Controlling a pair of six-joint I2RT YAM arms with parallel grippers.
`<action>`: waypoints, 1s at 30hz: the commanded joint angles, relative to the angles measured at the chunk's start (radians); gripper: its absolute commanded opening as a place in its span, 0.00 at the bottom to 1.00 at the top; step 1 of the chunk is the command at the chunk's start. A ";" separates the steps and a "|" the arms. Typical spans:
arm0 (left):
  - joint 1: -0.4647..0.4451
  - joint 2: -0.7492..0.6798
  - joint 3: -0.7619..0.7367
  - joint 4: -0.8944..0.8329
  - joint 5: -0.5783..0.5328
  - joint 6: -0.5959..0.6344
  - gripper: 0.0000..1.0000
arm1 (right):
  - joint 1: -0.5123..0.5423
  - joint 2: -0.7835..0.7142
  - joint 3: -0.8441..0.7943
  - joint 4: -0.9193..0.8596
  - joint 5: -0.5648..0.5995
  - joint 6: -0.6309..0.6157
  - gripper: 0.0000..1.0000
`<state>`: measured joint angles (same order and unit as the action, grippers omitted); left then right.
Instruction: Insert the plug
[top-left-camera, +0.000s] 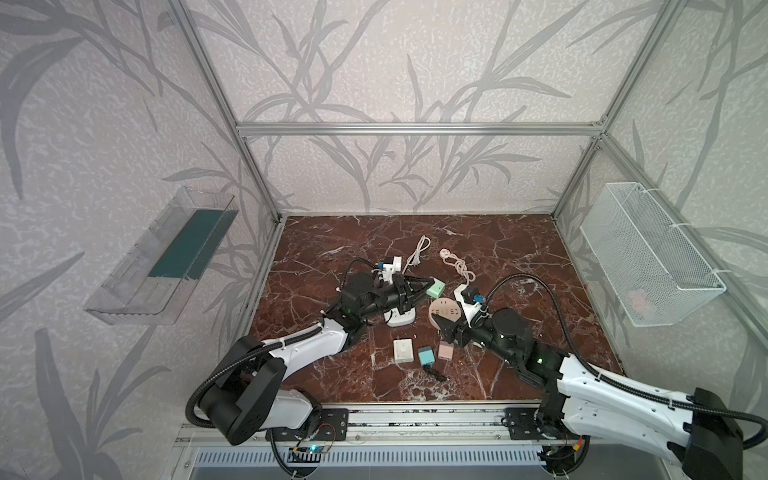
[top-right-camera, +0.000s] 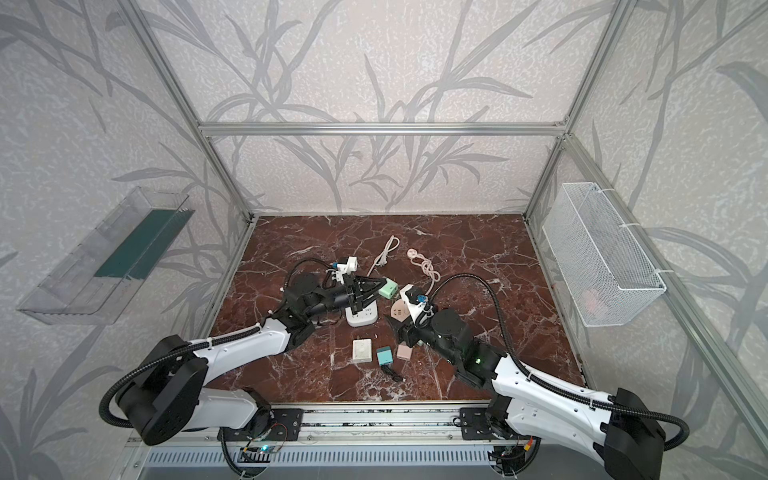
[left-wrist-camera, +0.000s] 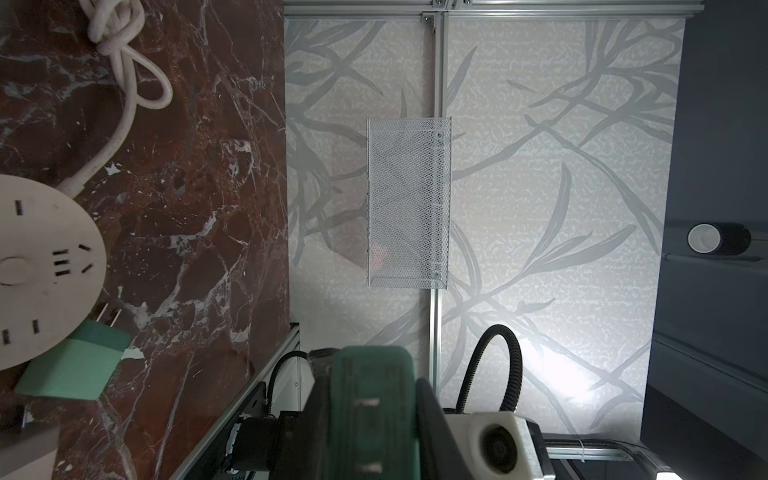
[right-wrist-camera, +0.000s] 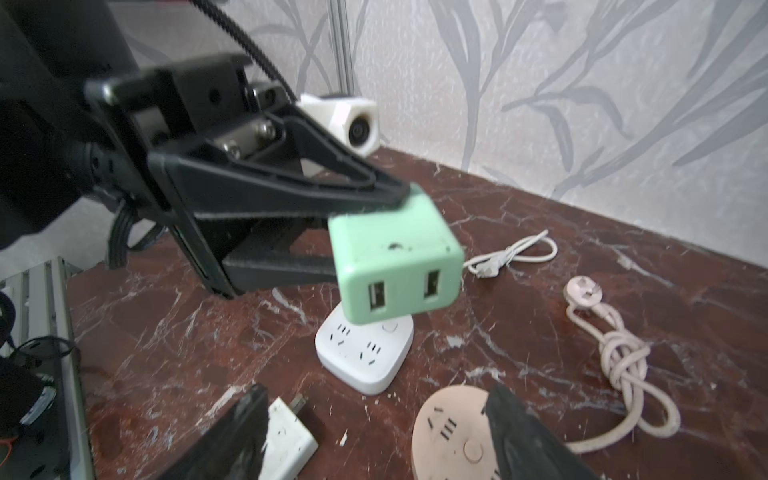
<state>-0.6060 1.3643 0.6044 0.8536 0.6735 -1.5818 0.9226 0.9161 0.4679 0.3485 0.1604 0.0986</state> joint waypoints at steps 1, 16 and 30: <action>0.003 -0.024 -0.010 0.050 0.002 -0.042 0.00 | -0.005 -0.010 -0.001 0.133 0.057 -0.068 0.80; 0.000 -0.080 -0.015 -0.036 0.031 0.016 0.00 | -0.004 0.055 0.031 0.221 0.045 -0.190 0.76; -0.004 -0.059 -0.014 0.027 0.042 -0.008 0.00 | -0.008 0.101 0.071 0.244 -0.006 -0.194 0.53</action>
<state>-0.6067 1.3067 0.5938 0.8062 0.6872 -1.5654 0.9215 1.0103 0.4957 0.5568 0.1768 -0.0845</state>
